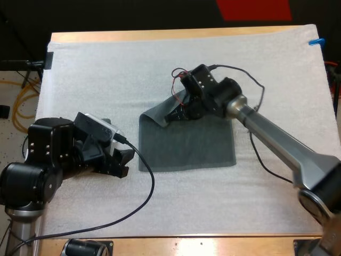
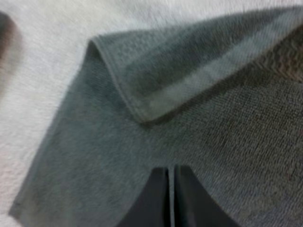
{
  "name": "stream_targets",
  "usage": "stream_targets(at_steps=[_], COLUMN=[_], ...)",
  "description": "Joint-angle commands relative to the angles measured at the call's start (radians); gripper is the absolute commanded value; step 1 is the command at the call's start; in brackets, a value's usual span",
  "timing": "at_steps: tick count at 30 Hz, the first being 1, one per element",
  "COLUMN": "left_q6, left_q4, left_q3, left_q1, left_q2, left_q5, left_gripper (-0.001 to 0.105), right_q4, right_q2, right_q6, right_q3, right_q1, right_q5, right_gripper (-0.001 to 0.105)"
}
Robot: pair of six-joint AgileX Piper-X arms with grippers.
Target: Pick towel from pile fold and stack
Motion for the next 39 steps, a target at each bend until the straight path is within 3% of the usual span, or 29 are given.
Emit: stream_targets(at_steps=[1, 9, 39], left_q6=[-0.009, -0.009, -0.006], left_q4=[0.022, 0.031, 0.016], left_q3=[-0.006, -0.006, -0.006], left_q1=[0.000, 0.000, 0.000], left_q2=[-0.006, -0.006, -0.006], left_q5=[0.008, 0.008, 0.008], left_gripper=[0.065, 0.065, 0.065], right_q4=[0.051, 0.211, 0.115], right_q2=[0.040, 0.225, 0.413], right_q6=[-0.031, -0.042, 0.029], right_q3=[-0.047, -0.221, -0.280], right_q1=[-0.002, -0.004, -0.002], right_q5=[-0.007, -0.007, -0.075], right_gripper=[0.000, 0.000, 0.000])
